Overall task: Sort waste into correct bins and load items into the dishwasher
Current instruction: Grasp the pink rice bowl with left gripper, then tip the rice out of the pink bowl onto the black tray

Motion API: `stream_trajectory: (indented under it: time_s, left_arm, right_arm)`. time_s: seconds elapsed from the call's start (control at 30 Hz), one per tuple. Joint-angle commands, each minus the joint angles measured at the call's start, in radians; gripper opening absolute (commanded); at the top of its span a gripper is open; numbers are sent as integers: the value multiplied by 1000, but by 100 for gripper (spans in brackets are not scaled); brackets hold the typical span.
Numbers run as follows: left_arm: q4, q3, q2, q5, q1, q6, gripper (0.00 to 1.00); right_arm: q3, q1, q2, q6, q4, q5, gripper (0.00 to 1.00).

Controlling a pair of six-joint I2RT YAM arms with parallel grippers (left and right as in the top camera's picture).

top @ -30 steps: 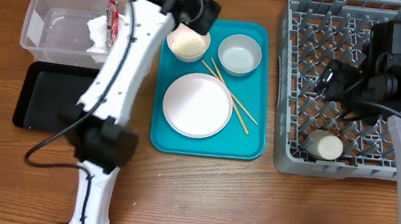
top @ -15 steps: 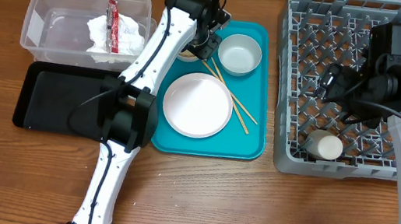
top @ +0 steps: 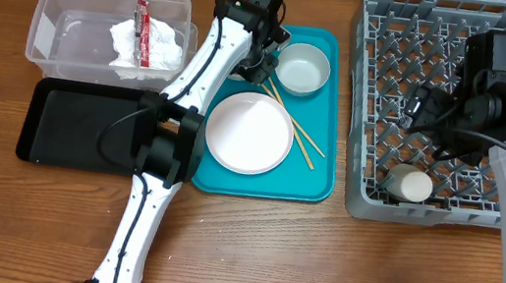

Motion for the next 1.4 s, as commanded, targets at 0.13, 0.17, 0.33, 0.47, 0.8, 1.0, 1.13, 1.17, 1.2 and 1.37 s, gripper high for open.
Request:
stream_trajectory:
  time_s: [0.13, 0.17, 0.33, 0.47, 0.8, 1.0, 1.13, 1.17, 1.2, 1.37]
  left_arm:
    - [6, 7, 10, -3, 4, -25, 4]
    - [3, 10, 9, -7, 4, -34, 4]
    - [-72, 87, 8, -7, 5, -89, 4]
    - [-196, 244, 8, -6, 7, -130, 4]
    - [-483, 643, -25, 71, 51, -217, 4]
    - [-484, 507, -179, 127, 71, -253, 4]
    - [-483, 291, -328, 58, 76, -281, 4]
    - [-484, 217, -378, 32, 82, -292, 4]
    - [-484, 157, -421, 21, 90, -296, 4]
    - [-483, -118, -615, 82, 167, -296, 4]
  right_arm:
    - [13, 5, -4, -16, 2, 17, 86]
    - [13, 5, -4, -17, 2, 17, 86]
    - [13, 5, -4, -17, 2, 17, 86]
    - [13, 5, -4, -17, 2, 28, 86]
    - [13, 5, -4, -24, 1, 28, 87]
    - [13, 5, -4, -27, -13, 28, 87]
    - [13, 5, -4, -47, -21, 27, 87]
    - [13, 5, -4, -47, -22, 27, 87]
    - [13, 5, -4, -47, -23, 27, 87]
    - [13, 5, -4, -47, -21, 27, 89]
